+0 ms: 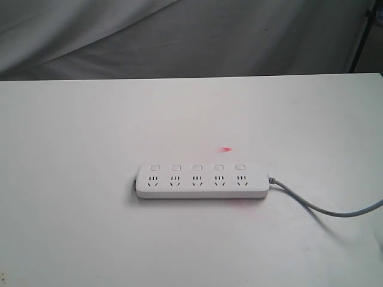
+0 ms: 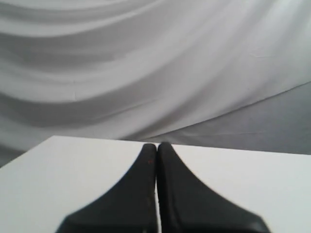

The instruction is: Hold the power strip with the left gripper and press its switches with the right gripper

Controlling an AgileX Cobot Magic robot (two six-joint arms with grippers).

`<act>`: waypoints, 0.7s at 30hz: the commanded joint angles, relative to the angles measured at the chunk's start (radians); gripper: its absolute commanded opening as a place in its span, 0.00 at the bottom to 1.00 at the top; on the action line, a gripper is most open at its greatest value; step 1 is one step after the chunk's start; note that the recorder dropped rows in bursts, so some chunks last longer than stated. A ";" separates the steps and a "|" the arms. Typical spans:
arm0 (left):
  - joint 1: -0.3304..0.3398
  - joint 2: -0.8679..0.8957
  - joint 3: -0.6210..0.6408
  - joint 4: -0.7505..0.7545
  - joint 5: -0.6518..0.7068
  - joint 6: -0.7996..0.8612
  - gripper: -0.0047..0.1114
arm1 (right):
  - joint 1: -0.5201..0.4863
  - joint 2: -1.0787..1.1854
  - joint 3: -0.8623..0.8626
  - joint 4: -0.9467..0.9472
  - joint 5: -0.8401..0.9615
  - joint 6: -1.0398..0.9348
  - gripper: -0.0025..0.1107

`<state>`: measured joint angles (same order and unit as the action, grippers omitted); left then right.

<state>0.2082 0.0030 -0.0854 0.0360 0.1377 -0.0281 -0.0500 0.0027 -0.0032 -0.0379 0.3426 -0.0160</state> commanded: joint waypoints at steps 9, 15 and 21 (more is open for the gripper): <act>0.002 -0.003 0.085 0.003 0.049 -0.051 0.04 | 0.002 -0.003 0.003 0.002 -0.002 0.002 0.19; 0.002 -0.003 0.085 0.003 0.143 -0.049 0.04 | 0.002 -0.003 0.003 0.002 -0.002 0.002 0.19; 0.002 -0.003 0.085 0.000 0.128 -0.047 0.04 | 0.002 -0.003 0.003 0.002 -0.002 0.002 0.19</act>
